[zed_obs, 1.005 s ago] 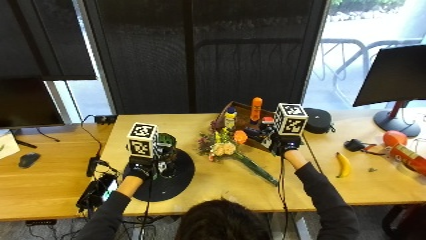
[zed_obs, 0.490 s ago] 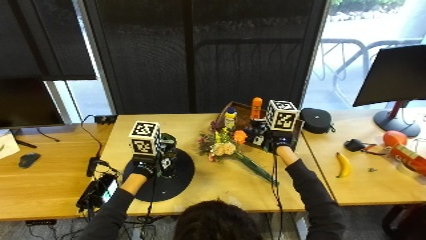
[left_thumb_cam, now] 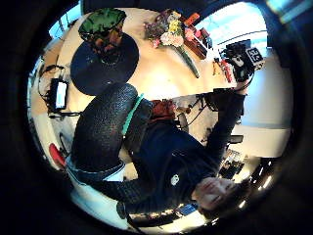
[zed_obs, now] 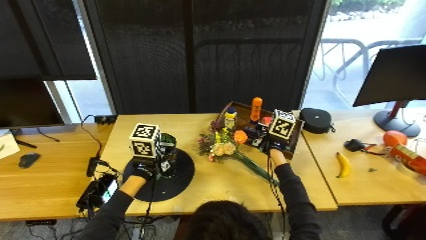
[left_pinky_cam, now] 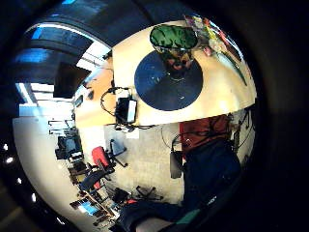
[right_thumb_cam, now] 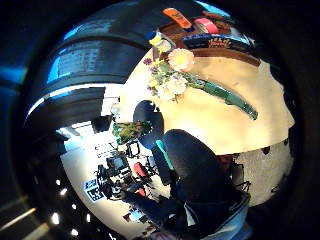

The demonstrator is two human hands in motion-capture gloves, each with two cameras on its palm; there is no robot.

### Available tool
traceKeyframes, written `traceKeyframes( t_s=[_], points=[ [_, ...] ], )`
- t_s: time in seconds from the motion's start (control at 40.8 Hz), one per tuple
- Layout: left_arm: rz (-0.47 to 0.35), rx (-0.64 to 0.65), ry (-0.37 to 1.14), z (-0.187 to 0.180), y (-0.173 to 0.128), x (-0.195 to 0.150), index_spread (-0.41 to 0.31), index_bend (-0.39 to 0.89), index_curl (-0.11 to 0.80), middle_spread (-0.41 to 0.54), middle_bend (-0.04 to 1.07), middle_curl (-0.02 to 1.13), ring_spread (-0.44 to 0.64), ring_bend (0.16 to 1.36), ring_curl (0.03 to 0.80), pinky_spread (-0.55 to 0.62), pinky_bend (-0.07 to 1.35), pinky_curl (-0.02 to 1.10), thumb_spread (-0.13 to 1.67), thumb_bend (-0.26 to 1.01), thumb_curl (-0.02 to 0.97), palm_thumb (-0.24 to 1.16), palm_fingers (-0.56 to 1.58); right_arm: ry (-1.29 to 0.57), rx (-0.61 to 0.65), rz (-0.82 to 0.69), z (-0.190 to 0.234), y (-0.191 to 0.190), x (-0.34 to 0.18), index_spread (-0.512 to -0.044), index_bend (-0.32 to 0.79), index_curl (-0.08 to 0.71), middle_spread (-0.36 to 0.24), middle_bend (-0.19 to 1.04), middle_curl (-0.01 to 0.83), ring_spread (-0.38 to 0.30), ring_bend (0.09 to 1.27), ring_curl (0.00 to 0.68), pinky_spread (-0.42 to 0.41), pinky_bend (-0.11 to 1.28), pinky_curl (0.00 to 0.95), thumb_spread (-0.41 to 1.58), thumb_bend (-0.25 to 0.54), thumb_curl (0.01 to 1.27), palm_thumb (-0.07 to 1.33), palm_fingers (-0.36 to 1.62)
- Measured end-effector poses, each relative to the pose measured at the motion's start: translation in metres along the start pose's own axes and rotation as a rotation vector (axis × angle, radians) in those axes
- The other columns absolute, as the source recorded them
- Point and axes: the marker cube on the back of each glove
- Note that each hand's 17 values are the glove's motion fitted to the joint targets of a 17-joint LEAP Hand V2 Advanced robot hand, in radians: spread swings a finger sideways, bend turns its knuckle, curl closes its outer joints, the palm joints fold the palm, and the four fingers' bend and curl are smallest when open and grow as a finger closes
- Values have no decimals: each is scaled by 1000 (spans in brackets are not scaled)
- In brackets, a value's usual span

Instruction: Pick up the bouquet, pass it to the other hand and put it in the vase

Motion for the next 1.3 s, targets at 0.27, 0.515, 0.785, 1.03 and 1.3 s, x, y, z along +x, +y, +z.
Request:
traceKeyframes(
  t_s=[0.27,0.515,0.785,1.03,1.3],
  points=[
    [5,-5,0,3,1,1,-11,167,351,247,185,282,410,476,235,462,234,301,1158,-19,258,225,101,31,5,44,58,-67,23,-201,81,138,8,263,370,-17,614,349,160,546,367,1106,-15,282,421,553],
    [7,-32,-1,9,-3,4,-10,166,354,246,183,294,410,479,238,463,234,308,1160,-19,265,217,97,34,143,22,112,-91,40,-204,59,131,-16,263,383,-37,628,361,146,562,372,1087,-14,308,486,534],
    [1,-25,15,11,-7,0,-3,165,353,247,183,303,416,482,242,463,235,314,1163,-17,271,216,92,117,152,78,168,-109,47,-255,85,133,-61,280,396,-89,611,361,167,543,366,1072,-10,328,553,502],
    [4,-31,16,12,0,0,-2,164,353,246,187,313,419,476,243,464,232,317,1165,-18,275,216,93,56,271,152,187,-106,29,-292,324,255,-148,218,396,-212,580,356,-65,392,313,1107,107,367,850,933],
    [3,-33,32,15,-3,-4,-1,164,353,246,189,320,421,473,246,464,230,320,1165,-18,276,222,94,-78,375,210,198,-116,35,-258,320,365,-186,270,453,-229,593,424,-245,339,346,1138,153,376,1011,1200]
  ],
)
